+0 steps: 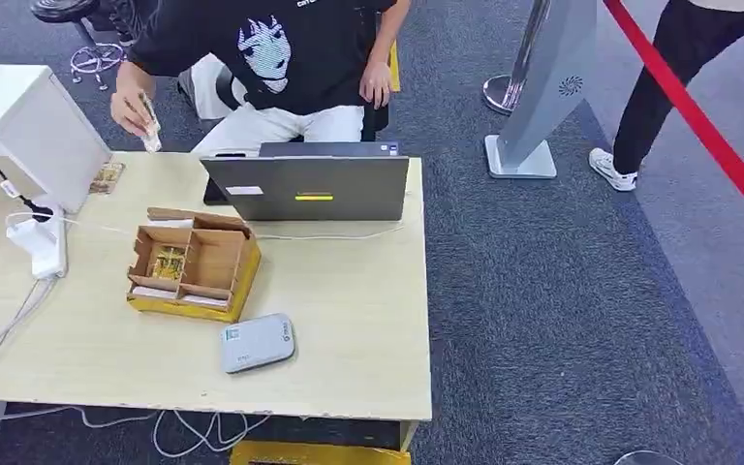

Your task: Pass the card to the sensor for recognition and then transmit it.

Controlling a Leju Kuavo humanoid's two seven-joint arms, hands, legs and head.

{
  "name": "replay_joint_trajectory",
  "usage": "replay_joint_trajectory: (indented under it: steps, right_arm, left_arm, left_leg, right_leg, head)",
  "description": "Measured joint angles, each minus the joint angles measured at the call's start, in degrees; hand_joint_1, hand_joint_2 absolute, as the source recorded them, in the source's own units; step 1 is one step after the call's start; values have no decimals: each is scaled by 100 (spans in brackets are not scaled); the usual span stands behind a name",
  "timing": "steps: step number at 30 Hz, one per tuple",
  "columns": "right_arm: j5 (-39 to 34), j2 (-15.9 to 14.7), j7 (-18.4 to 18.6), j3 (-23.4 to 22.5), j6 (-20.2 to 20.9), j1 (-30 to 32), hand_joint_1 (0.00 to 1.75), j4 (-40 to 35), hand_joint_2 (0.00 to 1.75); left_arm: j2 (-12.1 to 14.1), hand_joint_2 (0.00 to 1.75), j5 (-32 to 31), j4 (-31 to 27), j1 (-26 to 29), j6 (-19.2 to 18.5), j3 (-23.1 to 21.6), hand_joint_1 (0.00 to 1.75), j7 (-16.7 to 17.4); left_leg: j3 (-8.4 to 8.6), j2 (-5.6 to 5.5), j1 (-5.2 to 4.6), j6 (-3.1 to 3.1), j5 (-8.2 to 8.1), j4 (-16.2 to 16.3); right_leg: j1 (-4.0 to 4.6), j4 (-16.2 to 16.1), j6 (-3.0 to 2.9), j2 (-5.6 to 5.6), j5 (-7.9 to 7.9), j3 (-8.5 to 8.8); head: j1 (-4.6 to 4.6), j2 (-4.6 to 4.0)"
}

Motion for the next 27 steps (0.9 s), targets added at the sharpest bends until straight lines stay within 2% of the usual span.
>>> replay_joint_trajectory:
  steps: [1, 2, 3, 7, 12, 22, 27]
  right_arm:
    - [0, 0, 9, 0, 2, -6, 175, 0, 175]
    - [2, -2, 9, 0, 2, -8, 173, 0, 175]
    - [0, -2, 13, 0, 4, -8, 0, 0, 175]
    - [17, -33, 81, 18, -48, 13, 0, -2, 175]
    - [-135, -142, 408, 330, -227, 125, 0, -50, 175]
    - [-555, -337, 1108, 1143, -568, 366, 0, -203, 175]
    - [-778, -433, 1471, 1623, -756, 497, 0, -293, 175]
  left_arm:
    - [-22, 175, 4, 242, -34, -6, 26, 175, 33]
    - [-33, 175, 22, 408, -77, -59, 50, 0, 37]
    - [-33, 175, 46, 541, -96, -195, 79, 0, 37]
    - [53, 175, -33, 900, -158, -514, 113, 0, 46]
    - [184, 175, -138, 1033, -100, -789, -429, 0, 96]
    - [385, 175, -238, 1044, 109, -1250, -1900, 0, 295]
    - [487, 175, -277, 1044, 235, -1492, -2777, 0, 391]
  left_leg:
    - [0, -1, 0, 2, -1, 2]
    - [0, -1, 0, 2, -1, 2]
    - [1, -1, -1, 2, 0, 2]
    - [11, 0, 4, 1, 1, 2]
    - [8, 0, 7, 1, 0, 1]
    - [8, 0, 6, 1, 0, 1]
    - [8, 0, 6, 1, 0, 1]
  right_leg:
    - [1, -2, 2, -3, 2, 2]
    - [0, -2, 5, -4, 3, 3]
    - [0, -2, 5, -4, 4, 3]
    - [4, 1, 5, -2, 5, 6]
    - [6, 2, 4, -2, 3, 6]
    - [6, 2, 4, -2, 2, 6]
    - [6, 2, 4, -3, 2, 6]
  head:
    - [9, 0]
    - [13, 0]
    - [11, 0]
    - [4, 0]
    - [2, 0]
    - [0, 0]
    - [0, 0]
